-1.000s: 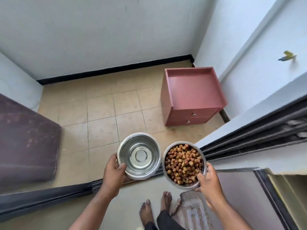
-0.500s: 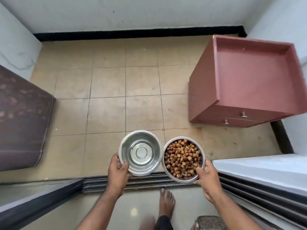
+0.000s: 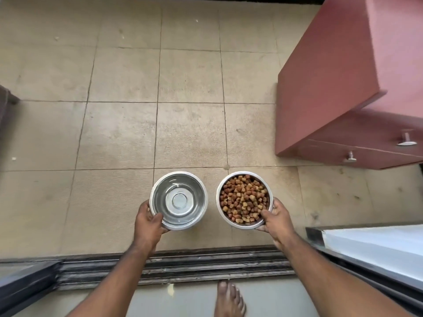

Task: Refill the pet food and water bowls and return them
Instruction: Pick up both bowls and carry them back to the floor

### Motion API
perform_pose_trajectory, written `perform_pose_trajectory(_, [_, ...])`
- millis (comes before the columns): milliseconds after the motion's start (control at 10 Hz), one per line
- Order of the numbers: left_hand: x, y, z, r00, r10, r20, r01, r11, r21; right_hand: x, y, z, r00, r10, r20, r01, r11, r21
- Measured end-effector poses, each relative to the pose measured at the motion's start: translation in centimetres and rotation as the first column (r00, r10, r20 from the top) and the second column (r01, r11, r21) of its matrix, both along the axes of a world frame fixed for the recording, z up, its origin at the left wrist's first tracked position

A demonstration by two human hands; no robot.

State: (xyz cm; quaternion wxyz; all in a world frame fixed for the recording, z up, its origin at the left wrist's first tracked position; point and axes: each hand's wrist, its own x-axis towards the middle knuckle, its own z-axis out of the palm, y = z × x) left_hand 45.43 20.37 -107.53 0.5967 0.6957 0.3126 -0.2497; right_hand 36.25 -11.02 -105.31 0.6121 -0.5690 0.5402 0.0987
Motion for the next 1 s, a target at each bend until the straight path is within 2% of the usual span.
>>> perform_pose_trajectory(300, [0.5, -0.1, -7.4, 1.000, 0.010, -0.015, -0.010, 1.000, 0.012, 1.3, 1.2, -6.9, 1.000, -0.021, 0.014, 0.020, 0.999, 0.042])
perform_pose_trajectory(600, [1.6, 0.2, -9.4, 0.999, 0.018, 0.033, -0.018, 1.000, -0.021, 2.2, 2.4, -9.1, 0.998, -0.016, 0.053, 0.013, 0.998, 0.062])
perform_pose_trajectory(800, [2.1, 0.5, -9.4, 1.000, -0.015, -0.027, 0.012, 0.993, -0.114, 2.5, 2.9, -9.4, 0.999, -0.012, 0.035, 0.009, 0.996, 0.088])
perform_pose_trajectory(900, [2.5, 0.4, -8.5, 0.996, -0.080, -0.050, 0.074, 0.992, -0.104, 2.3, 3.0, -9.7, 0.999, 0.044, 0.013, -0.045, 0.995, 0.091])
perform_pose_trajectory(1000, [3.1, -0.4, -5.8, 0.972, -0.223, 0.068, 0.206, 0.959, 0.197, 2.5, 3.3, -7.4, 0.967, 0.240, -0.084, -0.249, 0.962, -0.111])
